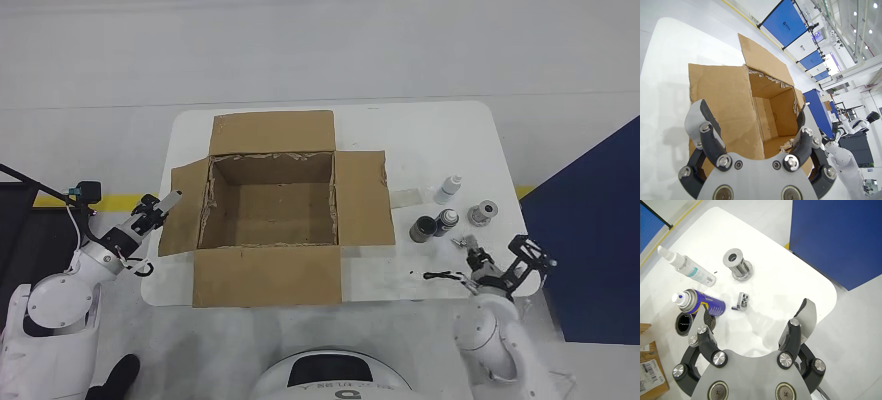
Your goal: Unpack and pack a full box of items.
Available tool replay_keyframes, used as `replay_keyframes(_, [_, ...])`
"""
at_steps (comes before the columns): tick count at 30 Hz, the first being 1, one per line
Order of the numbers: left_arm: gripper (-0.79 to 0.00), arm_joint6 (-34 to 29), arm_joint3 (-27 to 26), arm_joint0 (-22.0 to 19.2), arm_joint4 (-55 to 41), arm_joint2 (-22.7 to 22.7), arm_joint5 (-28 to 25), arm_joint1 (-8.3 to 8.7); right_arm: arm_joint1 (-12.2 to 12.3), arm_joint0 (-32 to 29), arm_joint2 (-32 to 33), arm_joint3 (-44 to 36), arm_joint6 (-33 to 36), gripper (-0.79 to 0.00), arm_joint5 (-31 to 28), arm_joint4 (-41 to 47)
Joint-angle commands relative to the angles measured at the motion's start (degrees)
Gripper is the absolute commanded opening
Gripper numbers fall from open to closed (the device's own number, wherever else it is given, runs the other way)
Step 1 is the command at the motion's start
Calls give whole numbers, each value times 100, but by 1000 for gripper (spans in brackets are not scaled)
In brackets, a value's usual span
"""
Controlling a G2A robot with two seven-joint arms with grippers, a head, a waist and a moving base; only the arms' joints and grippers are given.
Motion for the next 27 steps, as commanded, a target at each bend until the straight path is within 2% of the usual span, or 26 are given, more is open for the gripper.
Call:
replay_keyframes(1, [0,0,0,0,0,0,0,0,2,198,-244,146,282,-240,229,-471])
replay_keyframes(2, [0,0,0,0,0,0,0,0,-2,306,-342,191,407,-277,336,-633])
replay_keyframes(3, [0,0,0,0,0,0,0,0,-4,397,-438,261,544,-372,403,-784])
replay_keyframes(6, [0,0,0,0,0,0,0,0,-14,692,-585,454,960,-428,734,-1201])
replay_keyframes(12, [0,0,0,0,0,0,0,0,-16,1074,-741,733,1748,-446,922,-1910])
replay_keyframes(17, [0,0,0,0,0,0,0,0,-38,1414,-847,950,2330,-419,1057,-2467])
replay_keyframes(27, [0,0,0,0,0,0,0,0,-121,2028,-1059,1547,3512,-437,1079,-3660])
